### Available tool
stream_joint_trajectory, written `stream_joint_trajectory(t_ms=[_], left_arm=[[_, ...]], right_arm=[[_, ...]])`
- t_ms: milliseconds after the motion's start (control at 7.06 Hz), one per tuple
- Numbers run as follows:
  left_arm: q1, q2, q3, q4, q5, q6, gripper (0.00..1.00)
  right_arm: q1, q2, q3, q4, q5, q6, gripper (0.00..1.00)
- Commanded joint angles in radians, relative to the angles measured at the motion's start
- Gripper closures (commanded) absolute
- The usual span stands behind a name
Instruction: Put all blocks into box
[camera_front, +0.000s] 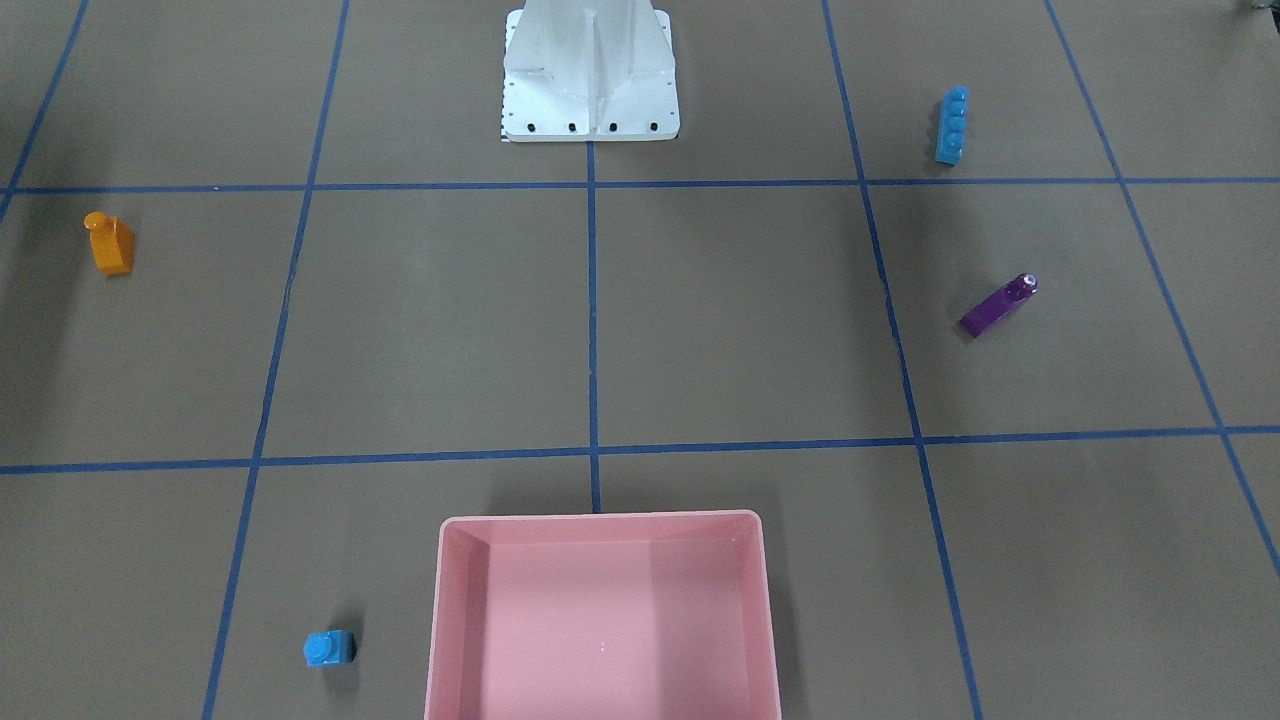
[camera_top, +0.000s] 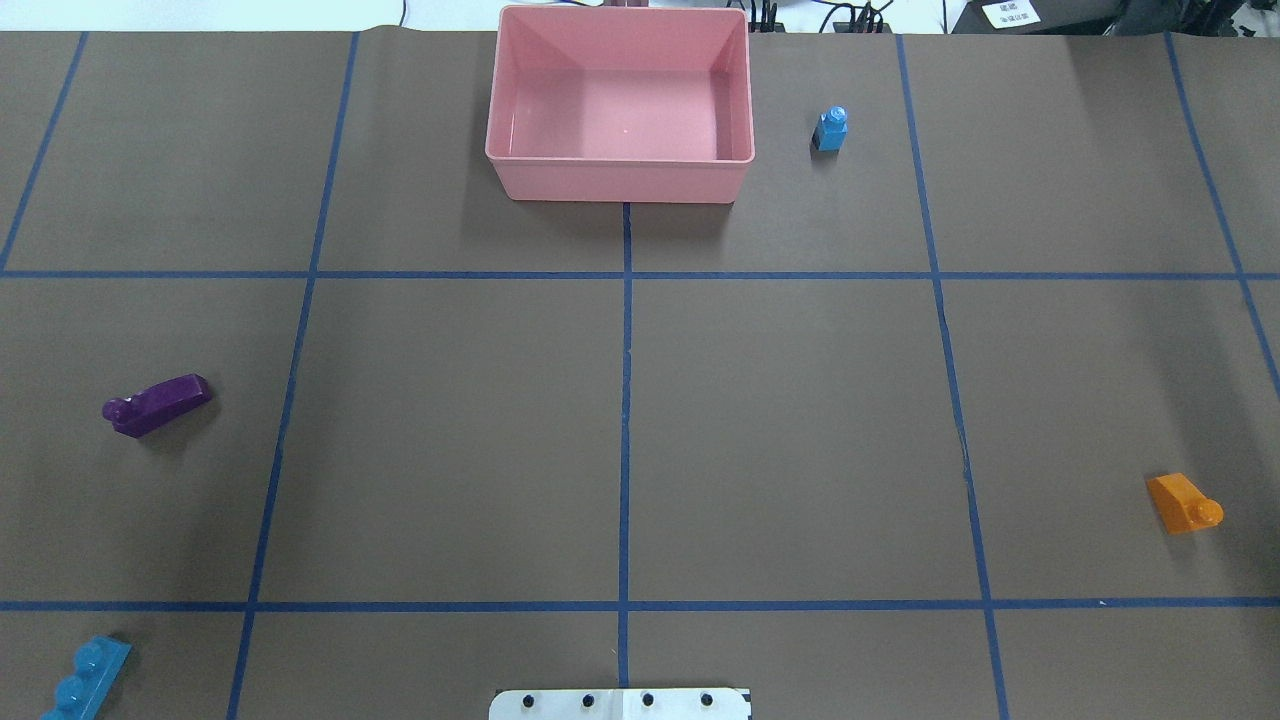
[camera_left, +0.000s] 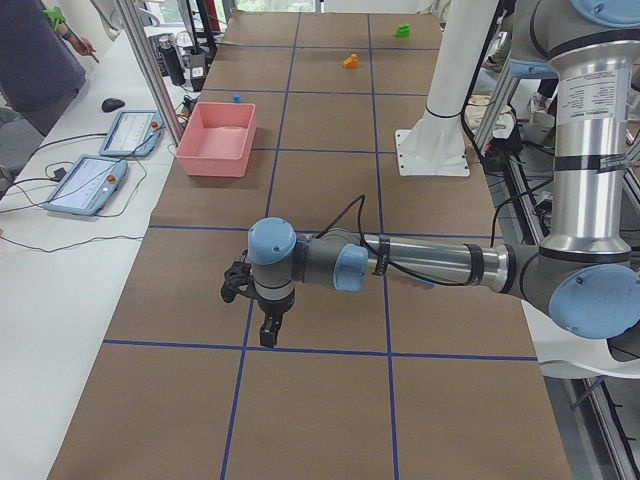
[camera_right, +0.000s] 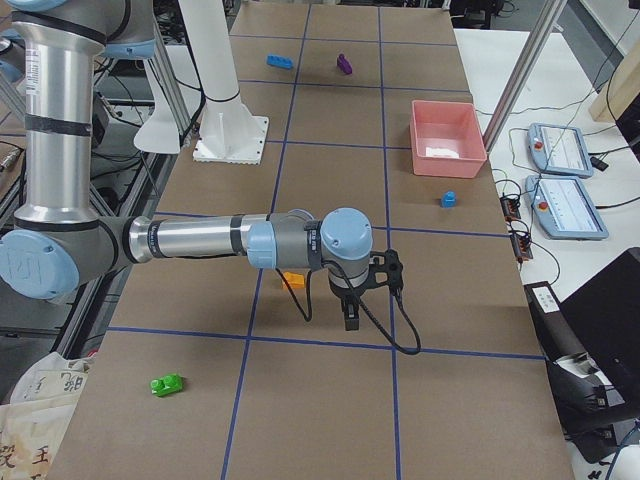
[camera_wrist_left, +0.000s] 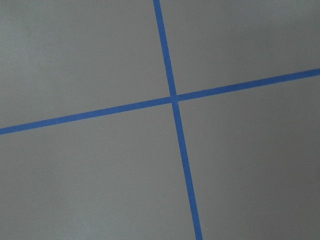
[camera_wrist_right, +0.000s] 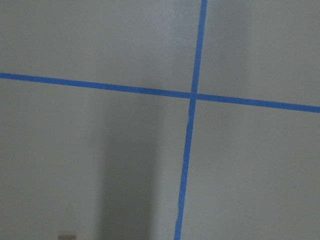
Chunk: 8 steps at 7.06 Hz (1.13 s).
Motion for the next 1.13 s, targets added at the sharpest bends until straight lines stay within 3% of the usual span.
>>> stream_joint_trajectory(t_ms=[0,142,425,567,709,850,992], left_arm=[[0.007,-0.014,-0.041,-0.024,-0.004,0.001,0.00],[0.007,-0.018,-0.060,-0.030,-0.004,-0.001,0.00],[0.058,-0.026,-0.093,-0.033,-0.006,-0.066,0.00],[0.067,-0.026,-0.119,-0.047,-0.006,-0.159,0.00],[0.079,-0.025,-0.130,-0.061,-0.006,-0.235,0.00],[0.079,-0.022,-0.130,-0.066,-0.022,-0.255,0.00],[0.079,-0.022,-0.132,-0.066,-0.045,-0.257,0.00]], right_arm=[[-0.029,0.037,0.052,-0.008,0.005,0.014,0.00],[-0.105,0.046,0.034,-0.001,0.039,0.088,0.00],[-0.306,0.051,0.055,0.034,0.021,0.214,0.00],[-0.398,0.051,0.058,0.123,-0.069,0.368,0.00],[-0.495,0.005,0.055,0.291,-0.156,0.569,0.00],[-0.561,-0.097,0.035,0.484,-0.183,0.645,0.00],[-0.600,-0.124,0.021,0.516,-0.182,0.649,0.00]])
